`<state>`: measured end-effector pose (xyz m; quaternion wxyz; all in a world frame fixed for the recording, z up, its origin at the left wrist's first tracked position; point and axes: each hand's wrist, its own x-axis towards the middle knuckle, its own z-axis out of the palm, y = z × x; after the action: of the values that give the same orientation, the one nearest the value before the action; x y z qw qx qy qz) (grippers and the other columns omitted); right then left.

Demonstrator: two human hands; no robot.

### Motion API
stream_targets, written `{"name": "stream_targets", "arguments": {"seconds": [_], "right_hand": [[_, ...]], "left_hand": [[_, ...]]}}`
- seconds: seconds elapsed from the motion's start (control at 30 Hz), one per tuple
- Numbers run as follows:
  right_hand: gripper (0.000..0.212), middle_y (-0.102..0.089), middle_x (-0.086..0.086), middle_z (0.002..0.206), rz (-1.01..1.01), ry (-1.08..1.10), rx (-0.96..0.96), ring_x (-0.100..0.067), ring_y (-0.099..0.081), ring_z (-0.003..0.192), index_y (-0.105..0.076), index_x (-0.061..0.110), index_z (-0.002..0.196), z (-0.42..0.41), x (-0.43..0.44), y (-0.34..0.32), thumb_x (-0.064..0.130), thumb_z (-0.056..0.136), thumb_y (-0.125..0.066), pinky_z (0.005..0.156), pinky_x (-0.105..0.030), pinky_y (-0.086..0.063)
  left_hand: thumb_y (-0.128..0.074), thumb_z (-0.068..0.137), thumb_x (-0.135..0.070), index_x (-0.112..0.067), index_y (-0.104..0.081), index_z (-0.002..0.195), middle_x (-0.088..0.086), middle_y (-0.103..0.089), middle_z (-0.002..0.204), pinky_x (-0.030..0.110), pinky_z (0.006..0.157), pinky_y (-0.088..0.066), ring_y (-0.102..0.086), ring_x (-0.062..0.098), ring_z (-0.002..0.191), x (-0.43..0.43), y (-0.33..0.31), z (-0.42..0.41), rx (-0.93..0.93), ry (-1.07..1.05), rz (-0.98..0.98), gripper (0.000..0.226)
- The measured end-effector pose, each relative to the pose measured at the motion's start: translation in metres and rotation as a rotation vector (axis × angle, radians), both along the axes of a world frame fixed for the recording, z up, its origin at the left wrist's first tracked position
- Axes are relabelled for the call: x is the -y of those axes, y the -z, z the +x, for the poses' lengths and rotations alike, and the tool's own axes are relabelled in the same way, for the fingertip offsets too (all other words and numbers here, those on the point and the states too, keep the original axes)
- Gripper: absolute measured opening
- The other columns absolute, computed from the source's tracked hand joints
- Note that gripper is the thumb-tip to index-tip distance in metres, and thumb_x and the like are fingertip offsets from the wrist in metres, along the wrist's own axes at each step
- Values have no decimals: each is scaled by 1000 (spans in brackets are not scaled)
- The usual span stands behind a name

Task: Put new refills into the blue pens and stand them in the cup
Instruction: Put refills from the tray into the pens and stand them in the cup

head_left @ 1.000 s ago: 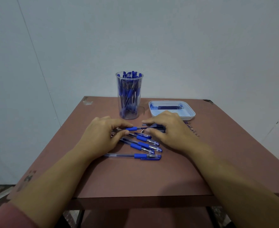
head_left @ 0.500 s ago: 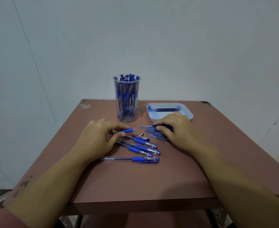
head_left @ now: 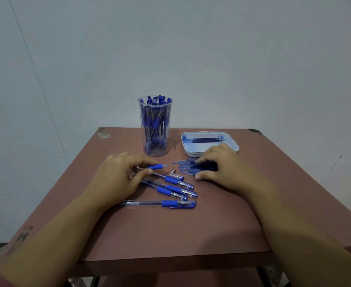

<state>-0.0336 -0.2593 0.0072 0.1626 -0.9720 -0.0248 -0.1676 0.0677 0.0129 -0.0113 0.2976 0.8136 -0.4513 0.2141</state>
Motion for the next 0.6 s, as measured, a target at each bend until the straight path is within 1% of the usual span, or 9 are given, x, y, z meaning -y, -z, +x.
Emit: {"name": "stream_targets", "arguments": {"seconds": [0.1, 0.17, 0.3, 0.37, 0.43, 0.47, 0.5, 0.57, 0.6], "right_hand": [[42, -60, 13, 109, -19, 17, -77, -7, -39, 111, -69, 29, 115, -8, 4, -2, 42, 77, -78, 96, -26, -37], [39, -60, 11, 111, -45, 41, -78, -10, -39, 114, -69, 28, 116, -8, 6, -4, 37, 79, -77, 99, -28, -36], [37, -61, 7, 114, -73, 69, -74, -12, -40, 117, -69, 23, 118, -5, 8, -5, 29, 82, -76, 96, -22, -33], [37, -61, 7, 113, -56, 70, -83, -11, -41, 117, -69, 23, 118, -5, 8, -5, 29, 82, -76, 95, -21, -33], [36, -61, 8, 112, -46, 61, -78, -6, -40, 113, -69, 22, 117, -7, 7, -6, 29, 82, -75, 89, -14, -31], [34, -61, 9, 111, -32, 55, -63, -2, -40, 108, -69, 22, 116, -9, 6, -7, 29, 83, -75, 84, -9, -31], [31, -61, 10, 108, -5, 50, -45, 0, -41, 103, -70, 22, 113, -9, 6, -10, 29, 84, -74, 81, -7, -32], [22, -59, 15, 101, 48, 43, -15, -1, -46, 101, -71, 24, 107, -7, 7, -15, 31, 86, -71, 81, -10, -36], [21, -58, 17, 100, 50, 44, -9, -2, -48, 102, -71, 25, 107, -2, 10, -19, 33, 88, -70, 84, -14, -37]], "left_hand": [[-73, 85, -31, -39, -72, 107, -33, -51, 71, 20, 64, -42, -55, 3, 70, 0, 1, 2, -2, 8, -5, 24], [-72, 85, -32, -39, -72, 108, -32, -50, 70, 21, 64, -42, -55, 3, 70, 0, 2, 2, 0, 9, -4, 23], [-74, 84, -28, -36, -73, 108, -35, -48, 72, 21, 64, -42, -54, 1, 70, 0, 1, 1, 4, 7, -11, 25], [-75, 83, -28, -37, -72, 108, -32, -49, 72, 20, 63, -41, -53, 1, 70, 0, 2, 1, -1, -1, -10, 27], [-74, 83, -29, -39, -71, 109, -29, -52, 72, 22, 63, -42, -54, 2, 71, 0, 3, 1, -12, -9, -8, 28], [-74, 83, -29, -40, -71, 109, -27, -53, 73, 24, 63, -44, -55, 2, 72, 0, 3, 2, -18, -10, -7, 28], [-74, 83, -29, -41, -71, 109, -26, -54, 74, 26, 64, -46, -55, 3, 73, 0, 3, 2, -24, -12, -5, 29], [-73, 84, -30, -43, -70, 110, -24, -56, 76, 26, 65, -46, -56, 2, 75, 0, 3, 3, -36, -13, -3, 29], [-73, 84, -30, -44, -69, 110, -24, -56, 76, 23, 65, -45, -56, 1, 75, 0, 3, 3, -42, -13, -5, 30]]}}
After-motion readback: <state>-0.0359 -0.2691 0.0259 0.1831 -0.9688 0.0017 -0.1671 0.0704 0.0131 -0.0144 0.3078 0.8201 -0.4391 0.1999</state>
